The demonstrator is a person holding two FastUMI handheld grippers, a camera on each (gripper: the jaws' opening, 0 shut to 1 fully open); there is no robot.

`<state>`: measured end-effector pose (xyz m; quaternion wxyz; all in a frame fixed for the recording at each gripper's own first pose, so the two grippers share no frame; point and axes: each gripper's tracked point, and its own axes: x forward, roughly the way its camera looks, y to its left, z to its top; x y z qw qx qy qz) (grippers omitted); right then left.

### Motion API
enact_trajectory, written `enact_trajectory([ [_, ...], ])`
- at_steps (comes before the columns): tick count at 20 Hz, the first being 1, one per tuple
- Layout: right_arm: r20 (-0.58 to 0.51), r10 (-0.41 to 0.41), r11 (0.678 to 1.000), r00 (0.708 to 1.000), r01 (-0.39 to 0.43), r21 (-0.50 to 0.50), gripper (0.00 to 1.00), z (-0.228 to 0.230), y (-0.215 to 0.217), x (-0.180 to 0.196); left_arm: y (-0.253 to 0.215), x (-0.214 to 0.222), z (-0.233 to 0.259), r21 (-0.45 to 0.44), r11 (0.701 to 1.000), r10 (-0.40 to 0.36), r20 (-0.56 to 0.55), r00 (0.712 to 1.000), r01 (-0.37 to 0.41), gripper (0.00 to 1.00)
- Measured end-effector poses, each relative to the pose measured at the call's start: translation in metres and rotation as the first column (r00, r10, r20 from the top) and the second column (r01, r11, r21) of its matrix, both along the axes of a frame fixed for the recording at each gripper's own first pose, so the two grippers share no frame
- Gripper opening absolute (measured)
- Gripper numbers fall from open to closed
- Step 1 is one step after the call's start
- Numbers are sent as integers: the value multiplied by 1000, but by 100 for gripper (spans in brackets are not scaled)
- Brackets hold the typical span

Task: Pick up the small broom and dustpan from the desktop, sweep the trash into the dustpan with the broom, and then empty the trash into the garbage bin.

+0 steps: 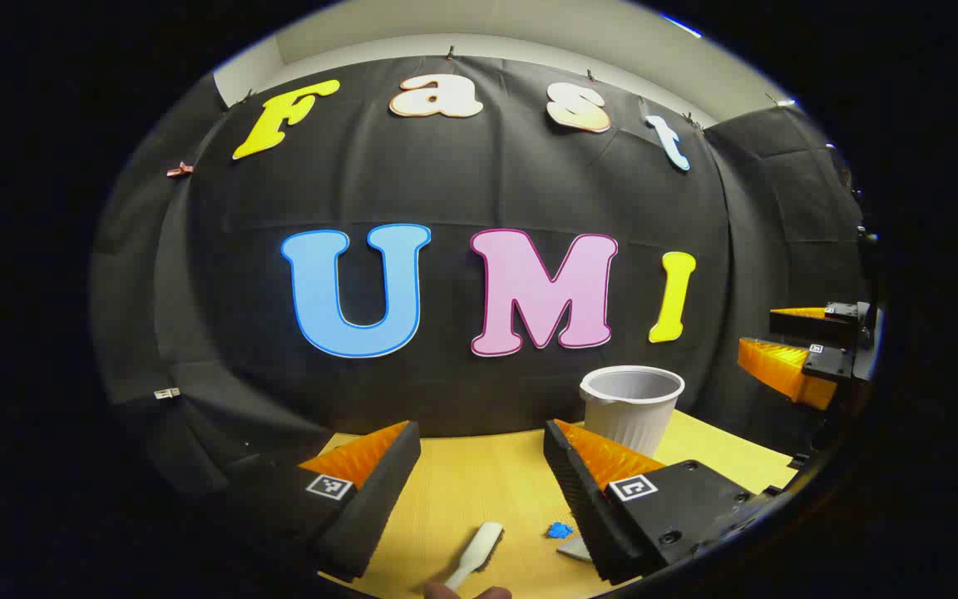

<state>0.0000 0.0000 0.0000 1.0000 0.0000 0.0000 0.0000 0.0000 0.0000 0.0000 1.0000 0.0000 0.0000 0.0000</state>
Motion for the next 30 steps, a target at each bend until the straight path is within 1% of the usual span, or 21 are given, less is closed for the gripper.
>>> enact_trajectory([
  [6,-6,14,1000,1000,-14,7,97,-1,5,-2,2,-1,0,10,1000,8,5,1000,-8,96],
  [11,-34,53,998,998,-52,26,97,-6,13,-10,8,-1,2,27,999,30,21,999,-30,96],
  [13,-72,106,994,992,-104,35,98,-18,24,-16,8,-2,1,39,999,20,21,1000,-20,96],
  [14,-109,139,990,984,-135,42,98,-28,29,-21,7,-2,-1,42,999,17,18,1000,-18,96],
  [16,-203,205,979,957,-198,52,98,-58,38,-33,7,-4,-4,42,999,13,7,1000,-13,96],
  [18,-324,251,968,912,-247,53,98,-96,44,-48,6,-6,-8,42,999,9,-9,1000,-9,96],
  [20,-451,269,960,851,-275,55,98,-139,45,-66,8,-9,-13,46,999,14,-27,1000,-13,96],
  [21,-558,296,950,775,-299,88,98,-177,49,-79,10,-11,-16,49,999,18,-42,999,-16,96],
  [23,-649,315,941,692,-314,122,96,-213,51,-95,12,-13,-19,51,998,28,-55,998,-25,96],
  [26,-766,317,928,558,-349,130,96,-273,51,-118,15,-16,-22,55,998,45,-71,996,-42,96],
  [27,-792,314,924,523,-359,128,96,-288,52,-122,17,-17,-23,57,997,52,-74,996,-48,96],
  [30,-842,312,912,441,-386,136,93,-341,58,-125,23,-17,-22,67,995,80,-76,994,-75,96],
])
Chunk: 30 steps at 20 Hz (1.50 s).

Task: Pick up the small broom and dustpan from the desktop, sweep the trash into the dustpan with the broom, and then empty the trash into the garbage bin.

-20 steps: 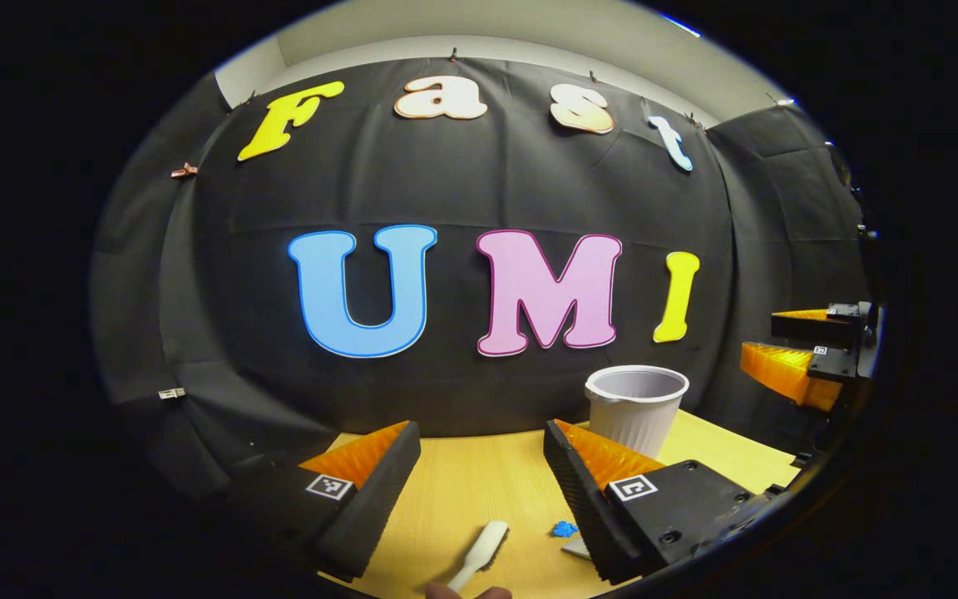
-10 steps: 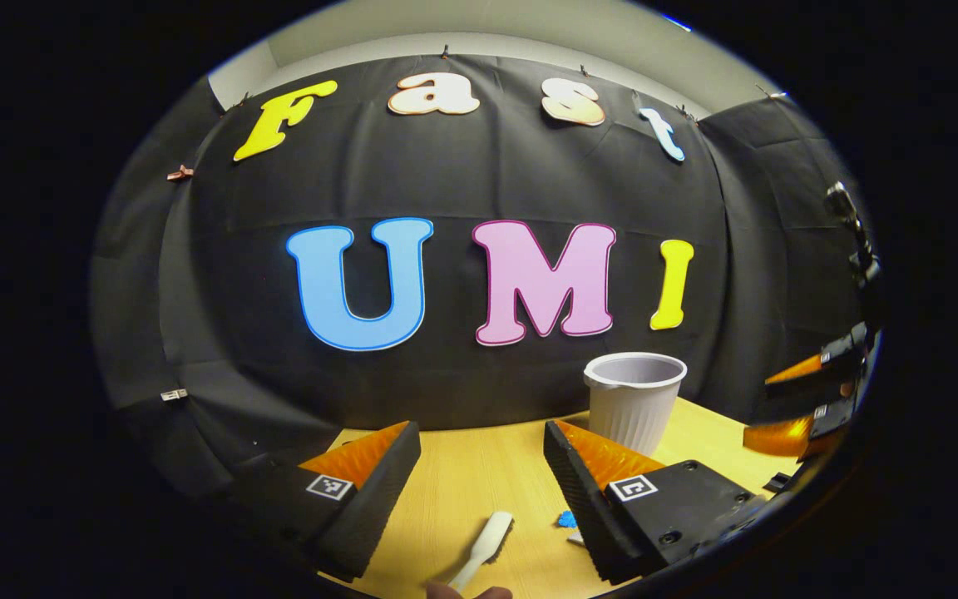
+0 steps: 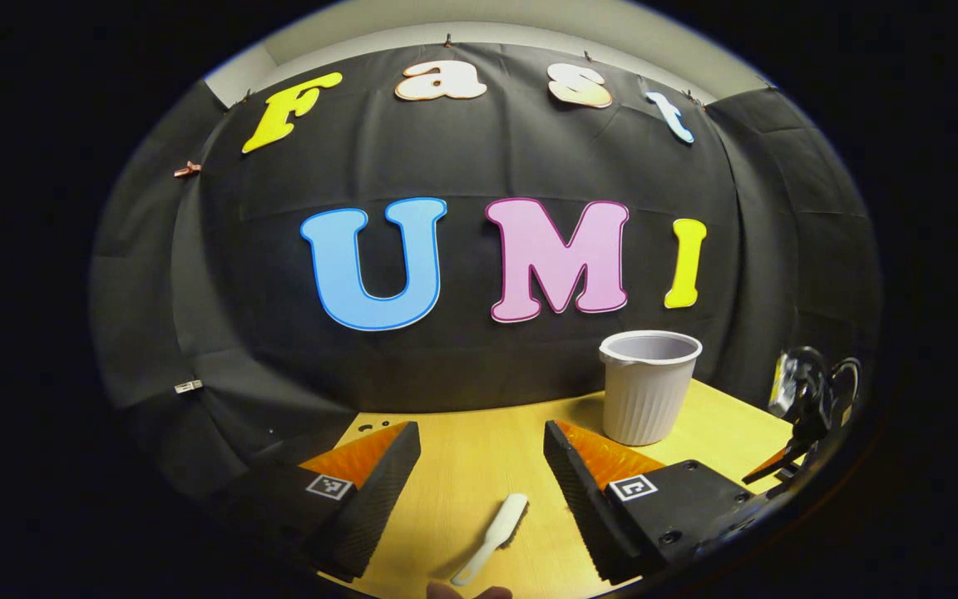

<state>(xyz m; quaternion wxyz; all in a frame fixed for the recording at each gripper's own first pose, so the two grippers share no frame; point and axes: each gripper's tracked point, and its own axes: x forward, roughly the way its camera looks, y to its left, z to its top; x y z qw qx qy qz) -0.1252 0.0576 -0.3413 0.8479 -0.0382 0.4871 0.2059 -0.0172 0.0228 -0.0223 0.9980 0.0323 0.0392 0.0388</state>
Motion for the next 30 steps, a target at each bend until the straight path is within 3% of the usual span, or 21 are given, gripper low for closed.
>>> enact_trajectory([
  [7,-157,7,1000,988,-9,-16,88,-72,18,9,5,-3,-4,4,999,49,-28,998,-49,96],
  [17,-257,-73,997,964,74,-4,79,-89,28,30,5,0,-7,2,997,80,-52,995,-80,96],
  [18,-249,-80,997,965,82,-3,76,-86,27,31,5,3,-10,-5,997,82,-61,995,-83,96],
  [19,-254,-90,996,963,91,-8,60,-88,26,33,5,4,-10,-8,996,86,-67,994,-87,96],
  [21,-262,-98,995,960,100,-5,46,-88,26,34,10,2,-12,-3,995,102,-83,991,-102,96],
  [26,-230,-52,998,972,59,24,45,-86,26,36,17,-1,-21,-2,991,132,-121,984,-133,97],
  [27,-220,-42,998,975,49,25,39,-88,26,36,18,-1,-22,-2,991,133,-129,983,-135,97],
  [28,-211,-29,999,977,36,26,41,-86,24,36,17,-2,-26,-4,992,128,-141,982,-129,97],
  [30,-201,-8,999,980,14,30,37,-83,21,34,13,-4,-35,-23,994,98,-176,980,-103,97],
])
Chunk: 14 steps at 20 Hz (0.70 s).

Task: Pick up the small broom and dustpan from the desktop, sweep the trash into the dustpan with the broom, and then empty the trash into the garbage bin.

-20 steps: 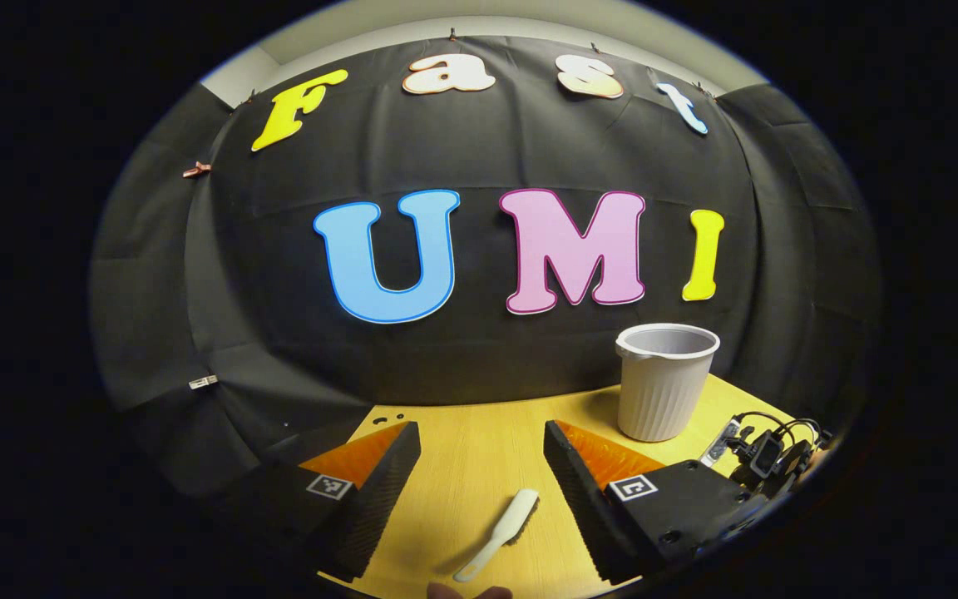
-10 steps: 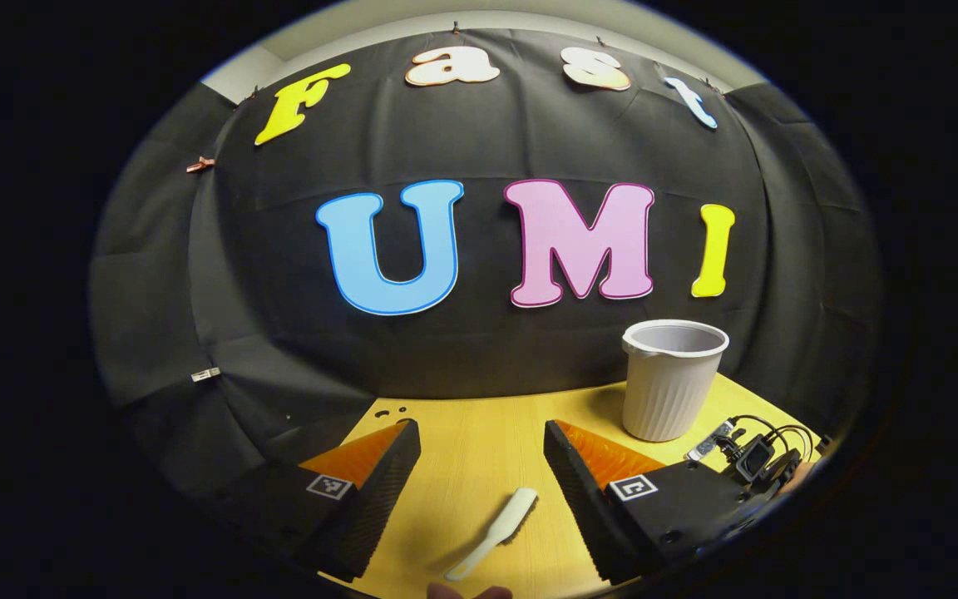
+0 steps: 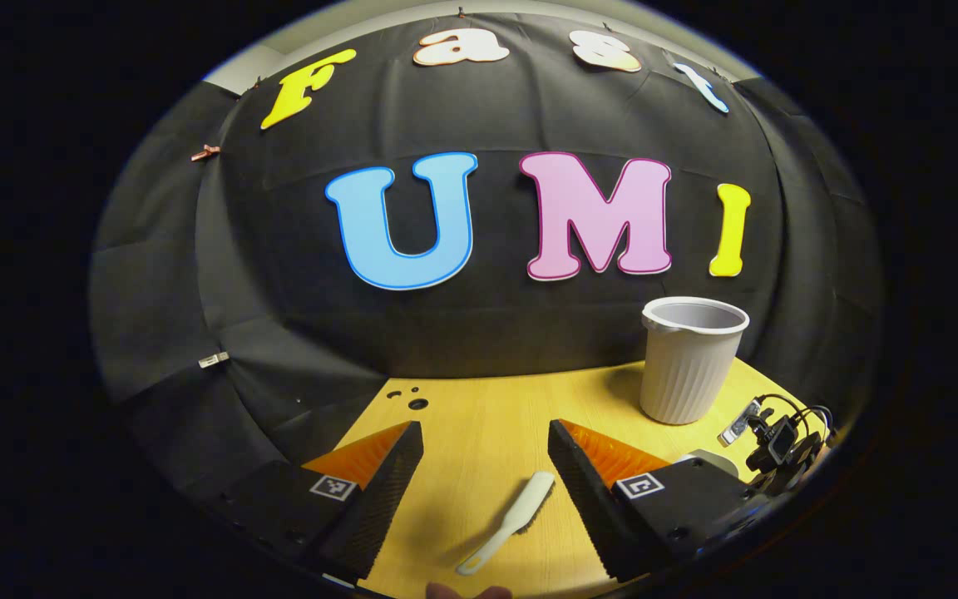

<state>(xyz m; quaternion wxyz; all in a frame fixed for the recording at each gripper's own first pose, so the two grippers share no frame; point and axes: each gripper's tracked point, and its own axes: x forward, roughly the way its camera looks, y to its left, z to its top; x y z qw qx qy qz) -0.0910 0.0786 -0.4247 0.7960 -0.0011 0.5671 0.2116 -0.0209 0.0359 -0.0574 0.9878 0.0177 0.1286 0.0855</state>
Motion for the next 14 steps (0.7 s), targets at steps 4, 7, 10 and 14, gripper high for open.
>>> enact_trajectory([
  [4,48,43,999,998,-44,27,36,15,-4,-4,-10,-11,-35,-39,998,-63,-153,986,58,97],
  [7,92,79,995,993,-83,46,37,32,-10,-10,-19,-30,-58,-55,982,-189,-310,932,181,97],
  [10,115,94,994,989,-99,45,36,44,-20,-17,-16,-44,-74,-97,963,-270,-429,862,253,95],
  [14,113,82,996,990,-85,26,33,47,-34,-26,-6,-47,-110,-139,948,-313,-570,759,287,93],
])
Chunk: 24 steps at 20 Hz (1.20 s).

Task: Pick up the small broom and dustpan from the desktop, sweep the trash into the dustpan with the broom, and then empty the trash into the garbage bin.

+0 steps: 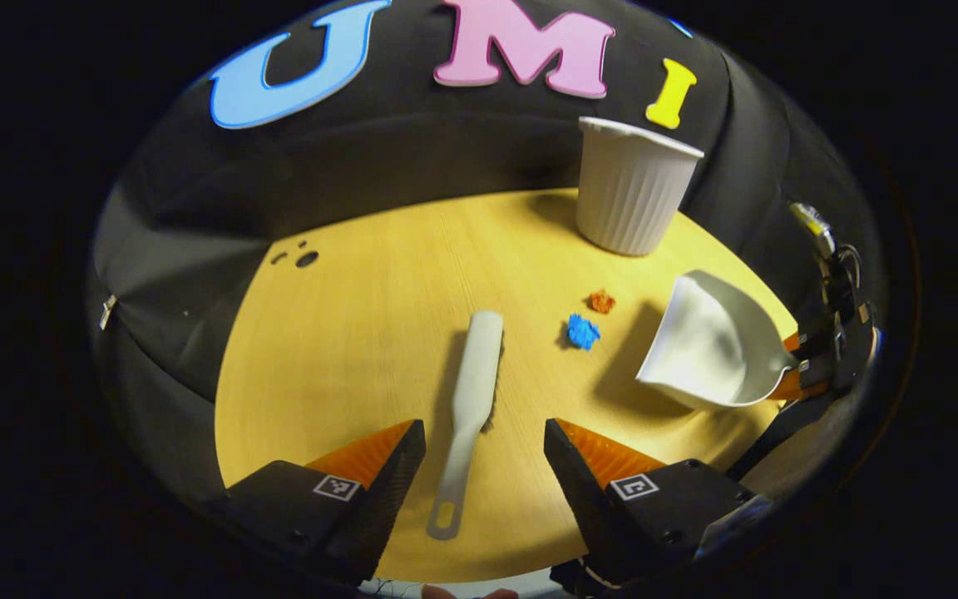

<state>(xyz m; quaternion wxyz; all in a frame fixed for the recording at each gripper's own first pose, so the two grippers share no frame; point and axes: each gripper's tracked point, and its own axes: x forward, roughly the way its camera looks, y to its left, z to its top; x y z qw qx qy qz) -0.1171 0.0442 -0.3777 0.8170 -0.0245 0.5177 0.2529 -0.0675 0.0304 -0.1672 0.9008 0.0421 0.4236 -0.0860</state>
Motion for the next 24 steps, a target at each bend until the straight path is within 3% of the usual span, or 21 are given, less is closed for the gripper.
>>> enact_trajectory([
  [2,-8,-17,1000,1000,17,-3,36,0,-5,-6,5,8,-29,36,999,-25,-59,998,27,93],
  [5,-22,-35,999,999,35,-13,33,-2,-12,-14,9,13,-67,71,995,-57,-155,986,69,91],
  [9,-30,-38,999,999,37,-34,36,3,-23,-24,15,11,-102,103,991,-48,-276,960,80,81],
  [10,-31,-38,999,999,36,-37,36,3,-24,-26,12,18,-97,88,994,-48,-242,969,71,86],
  [11,-31,-36,999,999,35,-41,36,5,-25,-26,15,22,-103,94,993,-47,-261,964,74,76],
  [13,-43,-24,999,999,22,-44,33,4,-25,-27,8,19,-103,59,993,-76,-299,951,98,70],
  [14,-48,-15,999,999,13,-45,33,3,-24,-27,8,19,-101,58,994,-74,-298,952,95,60],
  [17,-66,21,999,998,-24,-37,37,3,-18,-22,8,22,-107,66,995,-58,-301,952,81,44],
  [18,-78,38,999,996,-40,-34,36,2,-16,-22,7,24,-104,70,993,-66,-295,953,90,31],
  [19,-98,56,998,994,-60,-36,33,1,-14,-21,8,24,-103,86,991,-70,-291,954,99,30],
  [20,-123,75,996,990,-82,-46,36,-2,-15,-20,14,29,-99,132,986,-64,-284,957,105,32],
  [22,-153,112,989,982,-125,-77,37,-6,-17,-15,19,45,-84,211,970,-72,-235,969,123,26],
  [24,-161,160,980,974,-177,-95,37,-5,-16,-8,3,61,-72,205,969,-93,-205,974,135,25],
])
